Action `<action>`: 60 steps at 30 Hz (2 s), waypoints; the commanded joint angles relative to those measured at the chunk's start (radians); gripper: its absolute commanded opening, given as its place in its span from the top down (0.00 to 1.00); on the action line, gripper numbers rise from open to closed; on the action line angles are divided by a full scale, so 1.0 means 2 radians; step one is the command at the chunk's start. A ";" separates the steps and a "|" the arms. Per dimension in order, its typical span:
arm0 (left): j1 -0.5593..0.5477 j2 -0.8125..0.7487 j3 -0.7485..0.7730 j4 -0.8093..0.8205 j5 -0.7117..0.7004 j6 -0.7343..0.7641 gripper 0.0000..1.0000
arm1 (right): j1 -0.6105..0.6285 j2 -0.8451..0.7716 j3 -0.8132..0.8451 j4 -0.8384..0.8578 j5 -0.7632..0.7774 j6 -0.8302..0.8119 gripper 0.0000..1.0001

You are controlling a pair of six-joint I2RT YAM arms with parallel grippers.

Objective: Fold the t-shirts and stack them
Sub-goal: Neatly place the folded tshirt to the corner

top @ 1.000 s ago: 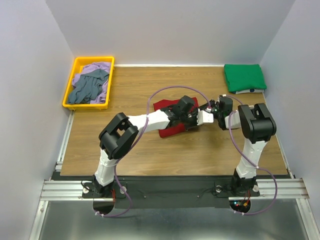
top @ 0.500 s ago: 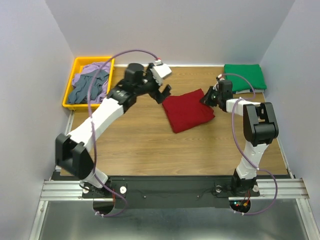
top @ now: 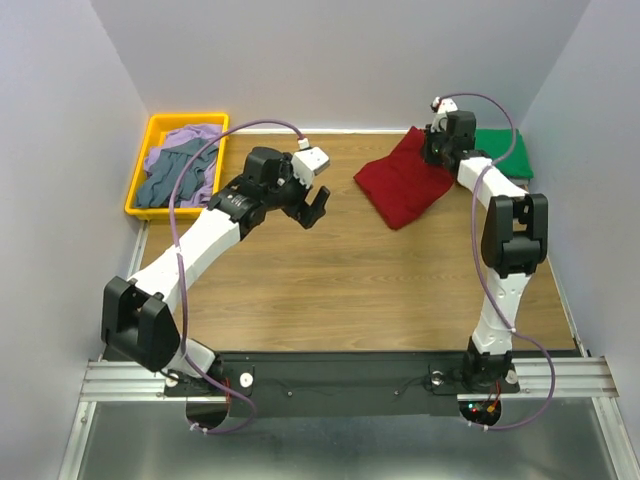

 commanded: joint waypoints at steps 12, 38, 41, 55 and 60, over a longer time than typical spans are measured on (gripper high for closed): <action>-0.001 -0.047 -0.025 0.015 -0.033 -0.041 0.01 | -0.054 0.079 0.238 -0.083 0.055 -0.133 0.99; -0.001 -0.025 -0.019 0.016 -0.005 -0.036 0.01 | -0.063 0.062 0.353 -0.141 0.076 -0.155 0.99; -0.001 -0.023 -0.018 0.016 -0.003 -0.036 0.02 | -0.063 0.061 0.361 -0.144 0.076 -0.158 0.99; -0.001 -0.026 -0.027 0.021 -0.004 -0.035 0.01 | -0.069 0.053 0.391 -0.156 0.073 -0.167 0.99; 0.000 -0.020 -0.024 0.021 0.000 -0.037 0.01 | -0.079 0.054 0.397 -0.157 0.069 -0.170 0.99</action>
